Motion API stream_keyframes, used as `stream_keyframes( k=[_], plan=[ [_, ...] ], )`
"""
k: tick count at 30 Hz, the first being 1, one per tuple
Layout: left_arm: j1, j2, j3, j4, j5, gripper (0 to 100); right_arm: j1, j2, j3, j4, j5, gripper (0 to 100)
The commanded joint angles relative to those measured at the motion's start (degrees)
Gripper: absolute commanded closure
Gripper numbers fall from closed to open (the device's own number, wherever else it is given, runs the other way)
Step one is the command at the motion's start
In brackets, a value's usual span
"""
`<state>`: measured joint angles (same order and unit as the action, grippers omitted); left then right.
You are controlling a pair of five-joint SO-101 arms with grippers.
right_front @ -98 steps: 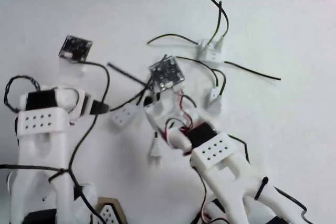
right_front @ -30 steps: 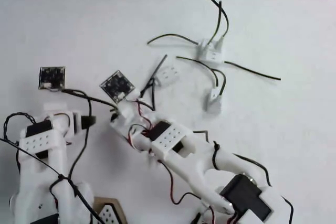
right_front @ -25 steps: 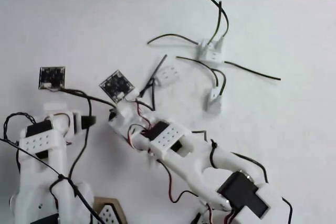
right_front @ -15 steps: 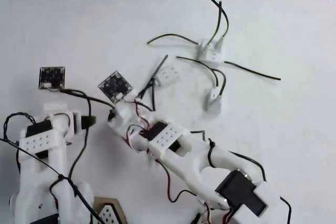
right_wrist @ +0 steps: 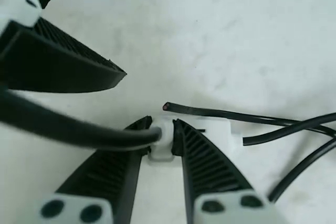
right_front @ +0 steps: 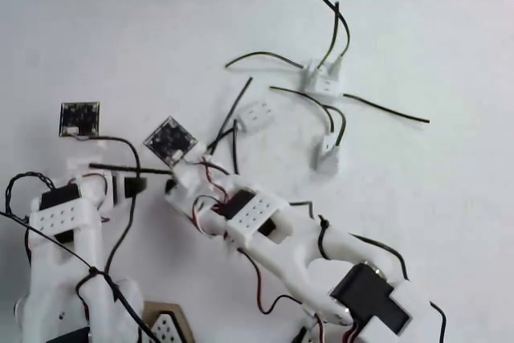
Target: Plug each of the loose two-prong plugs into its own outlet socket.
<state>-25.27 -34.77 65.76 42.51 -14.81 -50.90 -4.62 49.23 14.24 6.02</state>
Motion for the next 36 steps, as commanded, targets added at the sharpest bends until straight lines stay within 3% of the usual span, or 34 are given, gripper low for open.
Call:
stream_keyframes(
  k=[1,14,27,36],
  plan=[
    [-0.5,-1.5,-0.1,-1.1,0.3,64,1.4,1.3,0.8,2.0,3.2,98.1],
    [-0.5,-1.5,-0.1,-1.1,0.2,64,1.1,1.5,0.6,2.9,8.6,98.1],
    [-0.4,-1.5,-0.1,-1.1,0.2,64,0.9,11.9,-14.6,21.7,8.1,98.1],
    [-0.3,-1.5,-0.1,-1.1,0.4,64,3.6,-6.5,-14.5,31.9,8.0,98.1]
  ],
)
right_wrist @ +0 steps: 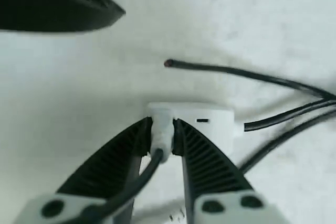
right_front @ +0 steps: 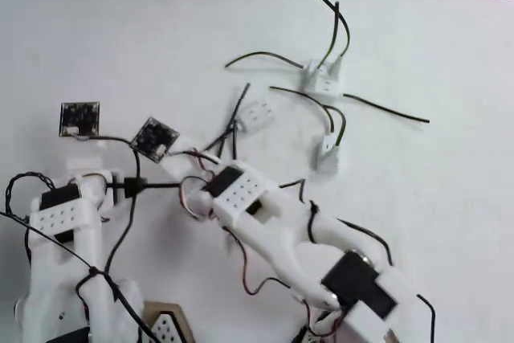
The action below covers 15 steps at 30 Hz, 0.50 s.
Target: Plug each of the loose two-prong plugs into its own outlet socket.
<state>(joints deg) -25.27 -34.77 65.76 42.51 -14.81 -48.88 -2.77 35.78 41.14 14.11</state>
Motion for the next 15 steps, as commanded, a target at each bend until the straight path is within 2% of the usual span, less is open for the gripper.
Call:
stream_keyframes(
  k=[1,5,9,12,15],
  plan=[
    [-0.3,-1.5,-0.1,-1.1,0.4,64,1.8,-11.6,-1.1,6.5,-0.2,98.1],
    [-0.3,-1.5,-0.1,-1.1,0.4,64,2.3,-22.7,-1.1,11.6,-4.7,98.1],
    [-0.3,-1.5,-0.1,-1.1,0.4,64,2.5,-31.5,-1.2,14.0,-4.8,98.1],
    [-0.4,-1.5,-0.1,-1.1,0.4,64,3.9,-35.4,-1.4,12.4,-4.8,98.1],
    [-0.4,-1.5,-0.1,-1.1,0.4,64,6.5,-36.6,-1.4,6.4,-4.8,98.1]
  ],
)
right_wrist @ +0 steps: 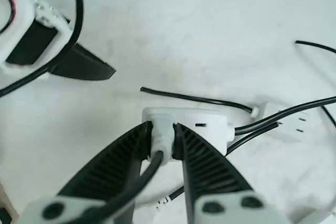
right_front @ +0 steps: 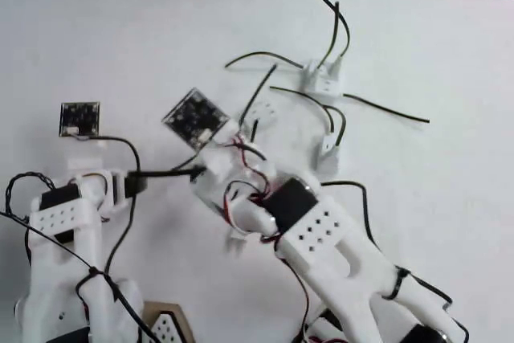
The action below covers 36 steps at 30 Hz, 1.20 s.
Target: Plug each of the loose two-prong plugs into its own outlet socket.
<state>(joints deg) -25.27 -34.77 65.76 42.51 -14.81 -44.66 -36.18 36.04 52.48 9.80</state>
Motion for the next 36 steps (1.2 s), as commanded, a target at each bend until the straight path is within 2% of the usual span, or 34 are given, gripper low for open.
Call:
stream_keyframes(
  k=[1,5,10,16,18,23,27,32,36],
  plan=[
    [-0.4,-1.5,-0.1,-1.1,0.4,64,3.4,-2.9,-1.6,-7.9,-0.7,98.0],
    [-0.4,-1.5,-0.1,-1.1,0.4,64,8.3,2.0,-1.6,-21.2,-0.6,97.8],
    [-0.4,-1.5,-0.1,-1.1,0.4,64,13.1,15.9,-4.0,-34.5,-0.6,97.8],
    [-0.4,-1.5,-0.1,-1.1,0.4,64,16.7,34.2,-16.0,-37.8,-1.0,97.4],
    [-0.4,-1.5,-0.1,-1.1,0.3,64,17.3,38.8,-19.8,-37.7,-1.1,93.3],
    [-0.4,-1.5,-0.1,-1.1,0.2,64,16.9,42.2,-26.5,-27.7,-2.5,82.2],
    [-0.3,-1.5,-0.1,-1.1,0.2,64,16.4,37.8,-29.6,-14.5,-7.7,82.2],
    [-0.3,-1.5,-0.1,-1.1,0.1,64,16.3,30.3,-29.7,4.4,-8.4,82.2],
    [-0.3,-1.5,-0.1,-1.1,0.2,64,15.6,28.0,-28.1,15.8,-8.4,82.2]
  ],
)
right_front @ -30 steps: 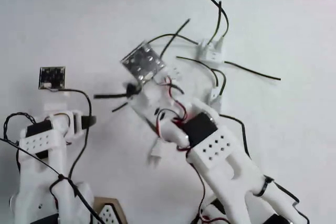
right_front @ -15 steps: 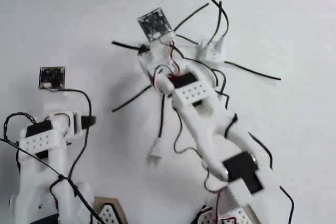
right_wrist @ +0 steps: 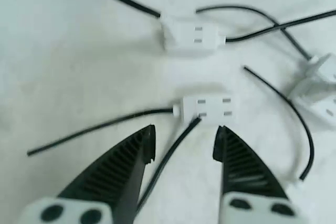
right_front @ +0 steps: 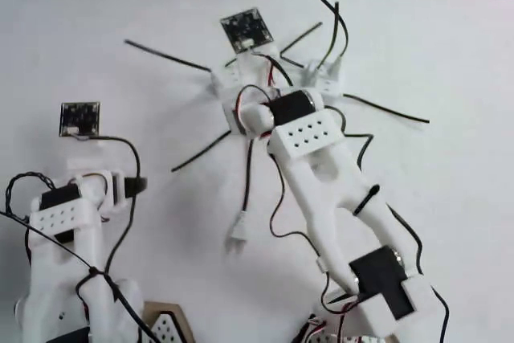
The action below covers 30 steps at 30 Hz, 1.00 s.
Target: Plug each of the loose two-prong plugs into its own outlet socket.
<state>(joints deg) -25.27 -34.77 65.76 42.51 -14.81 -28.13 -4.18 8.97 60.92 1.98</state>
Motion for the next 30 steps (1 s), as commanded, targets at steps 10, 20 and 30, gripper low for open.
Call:
stream_keyframes(
  k=[10,20,30],
  plan=[
    [-0.3,-1.5,-0.1,-1.1,0.4,64,-6.4,-7.0,10.2,16.9,-7.7,82.0],
    [-0.4,-1.5,0.0,-1.1,0.4,64,-14.9,-7.0,22.9,15.3,-14.4,82.1],
    [-0.5,-1.5,0.0,-1.1,0.2,64,-15.0,-6.9,29.9,2.4,-21.1,82.2]
  ],
)
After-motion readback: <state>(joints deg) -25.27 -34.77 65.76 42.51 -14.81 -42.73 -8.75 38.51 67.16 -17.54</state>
